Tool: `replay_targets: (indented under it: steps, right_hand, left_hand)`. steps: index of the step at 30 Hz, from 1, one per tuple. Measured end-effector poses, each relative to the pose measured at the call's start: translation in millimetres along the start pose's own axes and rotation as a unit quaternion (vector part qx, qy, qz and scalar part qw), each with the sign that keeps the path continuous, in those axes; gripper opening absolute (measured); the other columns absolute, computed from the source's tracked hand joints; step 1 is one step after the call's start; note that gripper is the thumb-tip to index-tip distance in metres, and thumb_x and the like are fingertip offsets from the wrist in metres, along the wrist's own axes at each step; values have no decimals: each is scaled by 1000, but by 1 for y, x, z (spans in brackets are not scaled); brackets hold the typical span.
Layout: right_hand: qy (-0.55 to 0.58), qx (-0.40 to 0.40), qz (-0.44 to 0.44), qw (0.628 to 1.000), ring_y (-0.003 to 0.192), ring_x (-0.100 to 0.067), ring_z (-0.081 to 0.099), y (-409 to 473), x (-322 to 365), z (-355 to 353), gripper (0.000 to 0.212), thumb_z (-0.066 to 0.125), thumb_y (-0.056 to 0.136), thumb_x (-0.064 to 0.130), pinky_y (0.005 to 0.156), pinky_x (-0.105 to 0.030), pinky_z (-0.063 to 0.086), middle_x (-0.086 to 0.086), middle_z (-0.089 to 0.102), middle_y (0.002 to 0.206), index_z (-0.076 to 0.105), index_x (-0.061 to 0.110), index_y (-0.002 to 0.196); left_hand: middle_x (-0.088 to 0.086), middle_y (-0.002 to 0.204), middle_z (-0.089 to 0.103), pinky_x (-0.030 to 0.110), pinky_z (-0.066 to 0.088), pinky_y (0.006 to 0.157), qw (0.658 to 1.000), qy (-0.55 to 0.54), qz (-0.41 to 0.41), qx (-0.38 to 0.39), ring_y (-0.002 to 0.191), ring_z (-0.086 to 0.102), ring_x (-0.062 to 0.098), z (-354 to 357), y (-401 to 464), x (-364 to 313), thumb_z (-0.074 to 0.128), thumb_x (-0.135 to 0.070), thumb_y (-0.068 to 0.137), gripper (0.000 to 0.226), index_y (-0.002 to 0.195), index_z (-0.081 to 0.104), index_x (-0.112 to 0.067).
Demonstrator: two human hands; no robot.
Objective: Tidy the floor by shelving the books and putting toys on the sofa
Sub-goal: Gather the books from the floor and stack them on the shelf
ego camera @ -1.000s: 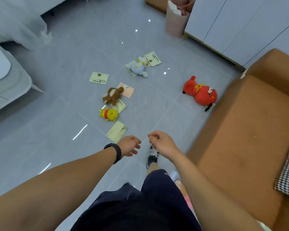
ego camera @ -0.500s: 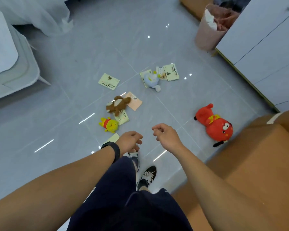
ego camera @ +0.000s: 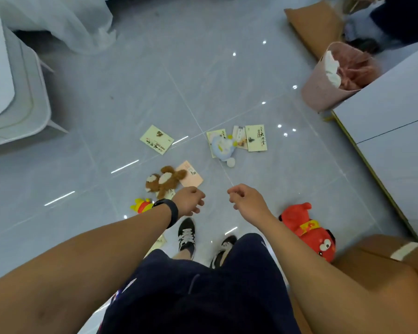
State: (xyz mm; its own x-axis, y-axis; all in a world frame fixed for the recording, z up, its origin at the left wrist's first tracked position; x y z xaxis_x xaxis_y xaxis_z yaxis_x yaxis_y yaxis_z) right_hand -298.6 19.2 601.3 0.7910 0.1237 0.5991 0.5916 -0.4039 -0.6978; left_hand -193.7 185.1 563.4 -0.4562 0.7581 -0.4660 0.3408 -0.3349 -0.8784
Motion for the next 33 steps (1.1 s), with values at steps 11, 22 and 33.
replay_targets:
  steps: [11,22,33]
  right_hand:
    - [-208,168,-12,963,92,-3,57,255,-15,-64,13,53,101,30,76,-24,47,10,62,110,60,35,111]
    - [-489,172,-185,835,113,-26,56,636,-121,-16,37,51,98,31,86,-40,49,-1,53,130,51,25,134]
    - [-598,213,-310,708,101,-22,59,867,-186,58,39,25,103,58,83,-39,46,3,67,96,56,38,117]
  left_hand:
    - [8,104,69,24,43,59,992,-83,-30,-89,72,62,19,0,185,-102,46,-24,102,19,102,64,-19]
    - [1,133,50,37,48,98,982,174,44,-61,118,56,24,43,573,-83,58,-33,95,44,138,47,-26]
    - [-11,138,46,40,45,104,890,395,227,12,123,51,15,33,825,-62,75,-74,67,96,147,36,-38]
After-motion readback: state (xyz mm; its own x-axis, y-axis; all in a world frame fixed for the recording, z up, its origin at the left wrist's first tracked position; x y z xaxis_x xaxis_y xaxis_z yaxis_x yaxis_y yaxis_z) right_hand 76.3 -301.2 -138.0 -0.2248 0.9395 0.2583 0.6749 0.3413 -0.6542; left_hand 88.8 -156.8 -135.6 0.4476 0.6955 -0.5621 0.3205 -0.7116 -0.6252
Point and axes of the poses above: each hand's wrist, its own y-axis towards the middle knuckle, its own z-axis out of the palm, x = y × z, the point moved 7 cm from there along y, towards the middle knuckle
